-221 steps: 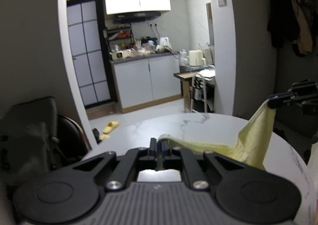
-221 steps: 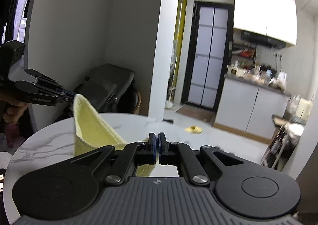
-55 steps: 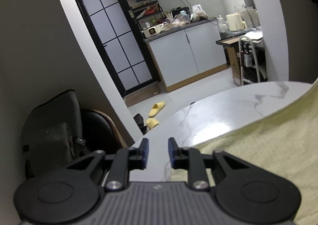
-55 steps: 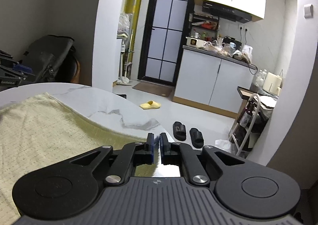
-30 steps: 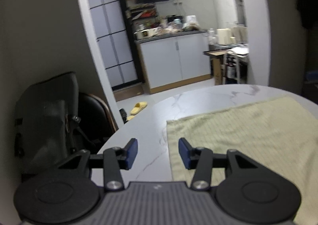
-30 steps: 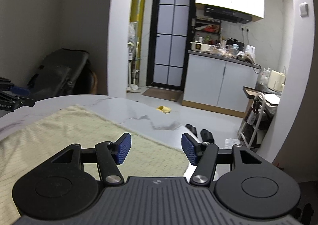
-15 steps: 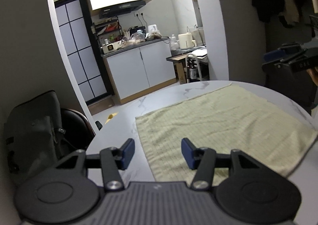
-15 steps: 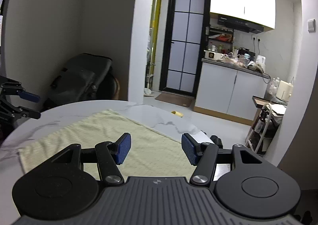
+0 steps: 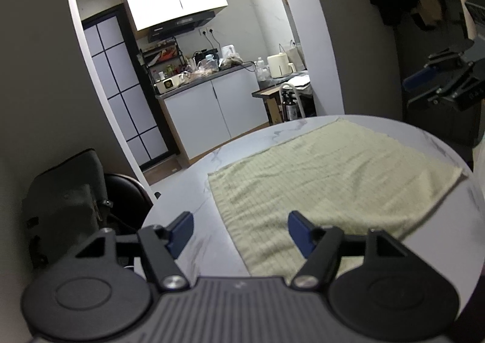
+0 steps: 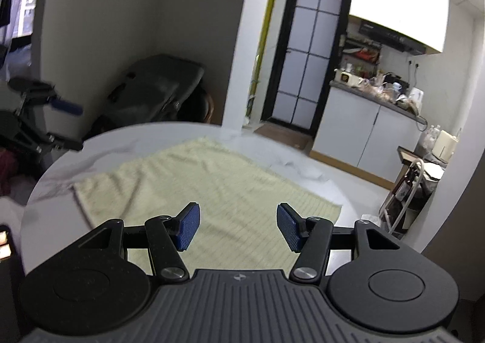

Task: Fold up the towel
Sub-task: 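Move both grippers back toward the towel edge nearest them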

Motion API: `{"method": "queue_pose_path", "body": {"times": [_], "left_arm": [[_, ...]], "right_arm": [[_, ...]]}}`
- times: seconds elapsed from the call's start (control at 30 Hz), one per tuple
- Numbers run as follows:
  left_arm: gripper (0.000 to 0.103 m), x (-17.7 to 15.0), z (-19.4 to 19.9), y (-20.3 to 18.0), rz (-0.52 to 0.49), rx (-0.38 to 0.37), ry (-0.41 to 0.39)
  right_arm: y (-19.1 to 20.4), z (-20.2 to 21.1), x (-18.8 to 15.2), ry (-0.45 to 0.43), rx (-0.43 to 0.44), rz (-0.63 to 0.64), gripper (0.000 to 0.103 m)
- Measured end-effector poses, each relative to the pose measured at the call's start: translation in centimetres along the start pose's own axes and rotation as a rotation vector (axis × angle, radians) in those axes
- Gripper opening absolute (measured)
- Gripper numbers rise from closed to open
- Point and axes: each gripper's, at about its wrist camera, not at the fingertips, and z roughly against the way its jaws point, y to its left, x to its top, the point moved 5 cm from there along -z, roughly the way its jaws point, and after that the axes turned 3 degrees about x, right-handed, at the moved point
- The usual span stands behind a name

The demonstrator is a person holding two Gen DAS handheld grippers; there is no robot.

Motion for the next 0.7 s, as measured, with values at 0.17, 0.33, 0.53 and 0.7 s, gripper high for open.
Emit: {"method": "queue_pose_path", "body": {"times": [0.17, 0.33, 0.53, 0.7], "left_arm": [[0.076, -0.4, 1.2, -0.7, -0.022, 0.011, -0.009], [0.076, -1.2, 2.0, -0.9, -0.013, 0.028, -0.002], [0.076, -1.9, 2.7, -1.4, -0.043, 0.051, 0.006], [0.076, -2.8, 2.5, -1.9, -0.016, 0.031, 0.026]], "right_arm": [[1.8, 0.8, -1.2, 0.035, 0.015, 0.036, 0.061], [2.4, 1.6, -1.5, 0.040, 0.029, 0.045, 0.061], [2.2, 2.5, -2.9, 0.070, 0.035, 0.011, 0.061], [2.4, 2.6, -4.1, 0.098, 0.045, 0.024, 0.061]]}}
